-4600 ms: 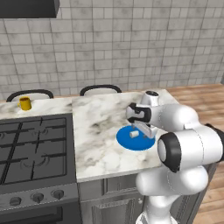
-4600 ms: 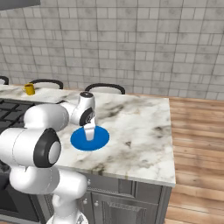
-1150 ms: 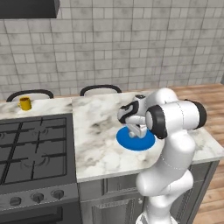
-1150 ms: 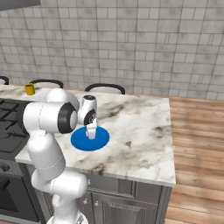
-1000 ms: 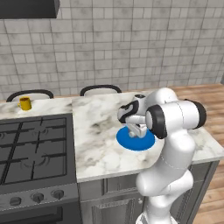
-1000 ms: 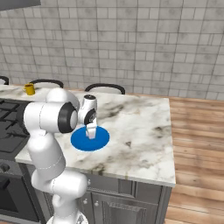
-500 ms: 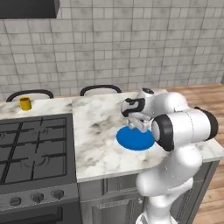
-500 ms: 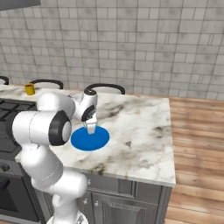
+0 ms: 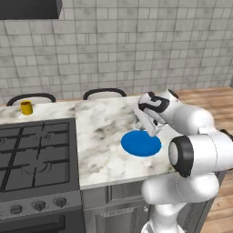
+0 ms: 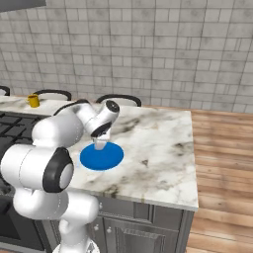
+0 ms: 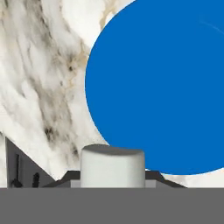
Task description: Pick up the marshmallow and place it in the cup of hot chocolate on the dining counter.
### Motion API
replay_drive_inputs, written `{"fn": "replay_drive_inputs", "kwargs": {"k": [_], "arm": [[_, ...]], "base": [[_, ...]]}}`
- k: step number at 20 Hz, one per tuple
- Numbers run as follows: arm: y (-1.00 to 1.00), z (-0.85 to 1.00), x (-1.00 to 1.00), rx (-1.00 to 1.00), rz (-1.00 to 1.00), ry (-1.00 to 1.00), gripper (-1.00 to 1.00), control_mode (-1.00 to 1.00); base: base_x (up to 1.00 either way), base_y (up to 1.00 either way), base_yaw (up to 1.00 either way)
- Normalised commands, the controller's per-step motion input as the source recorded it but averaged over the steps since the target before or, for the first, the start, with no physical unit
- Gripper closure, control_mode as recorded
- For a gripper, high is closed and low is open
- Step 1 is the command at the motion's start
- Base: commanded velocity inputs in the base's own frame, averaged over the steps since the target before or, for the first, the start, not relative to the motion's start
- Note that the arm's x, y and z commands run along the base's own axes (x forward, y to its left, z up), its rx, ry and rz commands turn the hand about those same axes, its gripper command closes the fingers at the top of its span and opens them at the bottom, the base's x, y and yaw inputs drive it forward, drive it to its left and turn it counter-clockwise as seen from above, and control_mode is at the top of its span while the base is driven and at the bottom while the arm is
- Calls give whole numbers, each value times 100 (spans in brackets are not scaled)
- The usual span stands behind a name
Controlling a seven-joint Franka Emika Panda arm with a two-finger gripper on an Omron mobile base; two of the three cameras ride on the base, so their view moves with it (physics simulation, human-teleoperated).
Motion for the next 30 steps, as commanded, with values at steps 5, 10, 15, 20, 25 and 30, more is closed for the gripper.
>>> {"fn": "replay_drive_inputs", "kwargs": {"k": [5, 10, 15, 20, 25, 30], "arm": [[-4, 52, -48, 45, 0, 0, 100, -100], [-1, 16, -78, 48, -3, -4, 100, -100], [0, 13, -56, 50, -4, -3, 100, -100], [0, 29, 0, 43, 0, 0, 100, -100], [0, 27, -1, 18, 2, 5, 100, -100], [-22, 18, -4, 0, 20, 12, 100, -100]], "base": [[0, 0, 0], [0, 0, 0], [0, 0, 0], [0, 0, 0], [0, 0, 0], [0, 0, 0]]}}
